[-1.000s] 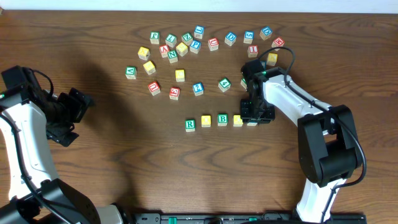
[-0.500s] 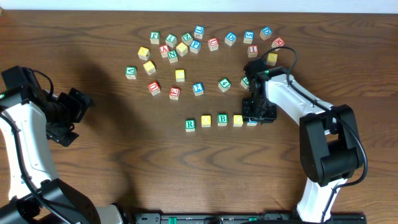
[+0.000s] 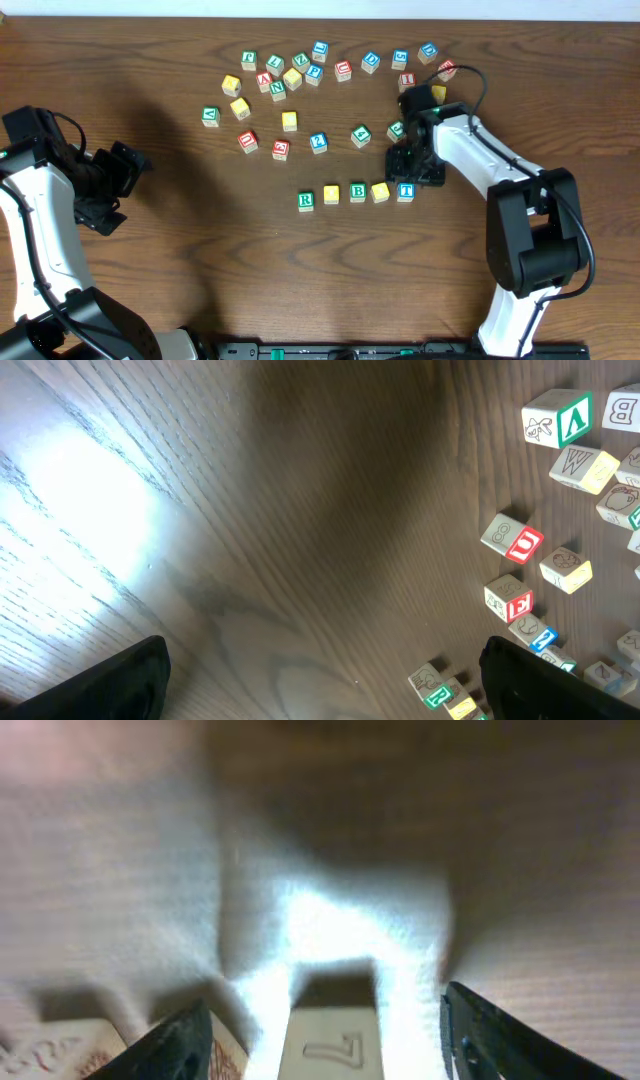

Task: Spell out ROBOT

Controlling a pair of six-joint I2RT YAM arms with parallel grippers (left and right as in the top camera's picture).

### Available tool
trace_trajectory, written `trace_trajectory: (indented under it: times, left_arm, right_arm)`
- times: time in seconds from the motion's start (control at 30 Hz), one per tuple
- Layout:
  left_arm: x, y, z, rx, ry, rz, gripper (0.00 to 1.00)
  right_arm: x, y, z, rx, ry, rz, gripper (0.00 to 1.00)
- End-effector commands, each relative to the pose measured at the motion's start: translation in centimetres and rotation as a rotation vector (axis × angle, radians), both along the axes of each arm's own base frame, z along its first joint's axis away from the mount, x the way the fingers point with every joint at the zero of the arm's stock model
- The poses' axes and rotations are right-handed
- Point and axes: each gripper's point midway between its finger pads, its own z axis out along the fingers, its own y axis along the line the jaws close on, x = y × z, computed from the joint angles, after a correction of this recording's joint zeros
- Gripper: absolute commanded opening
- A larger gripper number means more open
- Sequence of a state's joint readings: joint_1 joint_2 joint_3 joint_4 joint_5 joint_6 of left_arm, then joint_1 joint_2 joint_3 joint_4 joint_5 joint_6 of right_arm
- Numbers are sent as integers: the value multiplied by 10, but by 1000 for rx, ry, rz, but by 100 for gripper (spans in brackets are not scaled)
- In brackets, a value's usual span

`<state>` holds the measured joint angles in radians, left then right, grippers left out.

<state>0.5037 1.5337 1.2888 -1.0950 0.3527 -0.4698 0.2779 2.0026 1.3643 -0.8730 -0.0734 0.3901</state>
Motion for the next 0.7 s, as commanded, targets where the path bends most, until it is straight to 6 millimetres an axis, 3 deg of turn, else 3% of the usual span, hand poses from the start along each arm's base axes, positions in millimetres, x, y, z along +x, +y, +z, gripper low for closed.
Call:
trace_trajectory:
  times: [0.0, 0.2, 0.37, 0.5, 0.67]
  left_arm:
    - [-3, 0, -2, 6, 9, -14, 98]
    - [-4, 0, -2, 5, 9, -15, 98]
    - [-3, -2, -2, 0, 6, -18, 98]
    - [7, -19, 0, -12, -35, -119, 98]
    - [22, -47, 1, 3, -66, -231, 98]
  right_arm:
    - [20, -14, 7, 11, -37, -53, 70]
    - [42, -44, 23, 22, -79, -127, 68]
    - [44, -68, 29, 19, -62, -179, 67]
    - [37, -84, 28, 11, -32, -197, 62]
    - [32, -105, 27, -18, -10, -204, 63]
